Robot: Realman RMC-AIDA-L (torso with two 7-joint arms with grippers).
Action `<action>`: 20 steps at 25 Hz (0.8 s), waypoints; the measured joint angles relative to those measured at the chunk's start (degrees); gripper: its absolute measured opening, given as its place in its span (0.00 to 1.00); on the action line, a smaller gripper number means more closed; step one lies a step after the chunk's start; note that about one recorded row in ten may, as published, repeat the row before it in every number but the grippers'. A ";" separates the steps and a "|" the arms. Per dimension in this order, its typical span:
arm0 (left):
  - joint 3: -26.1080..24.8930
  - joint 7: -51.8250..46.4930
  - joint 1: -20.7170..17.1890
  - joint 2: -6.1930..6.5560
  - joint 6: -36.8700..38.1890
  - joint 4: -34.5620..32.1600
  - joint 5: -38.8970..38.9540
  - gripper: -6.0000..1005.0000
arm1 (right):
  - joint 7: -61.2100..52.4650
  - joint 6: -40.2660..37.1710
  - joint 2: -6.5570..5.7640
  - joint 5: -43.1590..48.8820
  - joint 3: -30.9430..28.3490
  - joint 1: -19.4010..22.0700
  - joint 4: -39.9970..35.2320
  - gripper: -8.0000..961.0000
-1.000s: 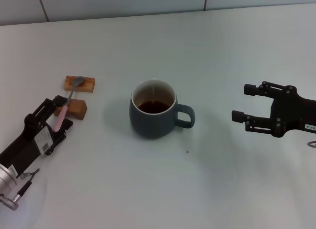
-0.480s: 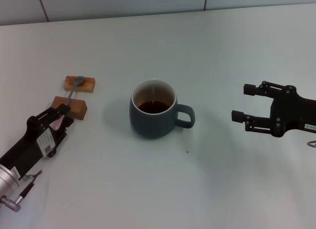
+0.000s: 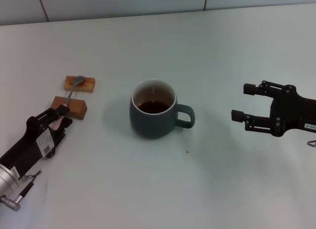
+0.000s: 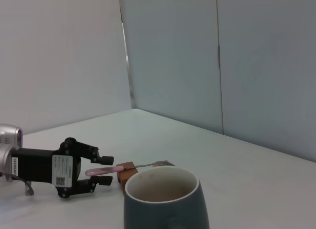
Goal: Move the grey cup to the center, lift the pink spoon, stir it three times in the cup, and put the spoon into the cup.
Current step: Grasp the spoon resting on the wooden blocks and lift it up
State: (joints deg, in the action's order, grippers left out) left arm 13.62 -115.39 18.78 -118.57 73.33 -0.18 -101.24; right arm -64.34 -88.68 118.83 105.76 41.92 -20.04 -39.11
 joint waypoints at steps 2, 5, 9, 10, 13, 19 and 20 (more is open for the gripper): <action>0.00 -0.01 -0.06 0.00 -0.22 0.00 0.00 0.35 | -0.01 0.00 -0.01 -0.01 0.00 0.00 0.00 0.82; -0.08 -0.02 -0.07 0.01 -0.45 0.00 0.00 0.35 | -0.03 0.00 0.00 -0.03 0.00 0.03 0.00 0.82; -0.45 0.00 -0.07 0.01 -0.76 -0.02 -0.01 0.35 | -0.05 0.00 -0.01 -0.03 0.00 -0.14 0.00 0.82; -0.46 0.00 -0.07 0.00 -0.86 -0.07 -0.01 0.34 | -0.05 0.00 -0.01 -0.03 0.00 -0.18 0.00 0.82; -0.49 0.00 -0.03 -0.02 -0.94 -0.26 -0.01 0.34 | -0.06 -0.01 -0.01 -0.03 0.00 -0.25 -0.05 0.82; -1.21 0.28 0.04 -0.05 -1.00 -0.14 -0.01 0.29 | -0.51 -0.02 -0.01 -0.03 0.00 -0.27 -0.22 0.82; -1.23 0.32 0.10 -0.04 -1.00 -0.08 -0.01 0.29 | -0.55 -0.01 -0.01 -0.03 0.00 -0.28 -0.24 0.82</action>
State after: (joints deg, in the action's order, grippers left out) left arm 12.39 -115.07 18.89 -118.60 72.33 -0.26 -101.25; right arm -64.89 -88.70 118.82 105.73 41.92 -20.32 -39.35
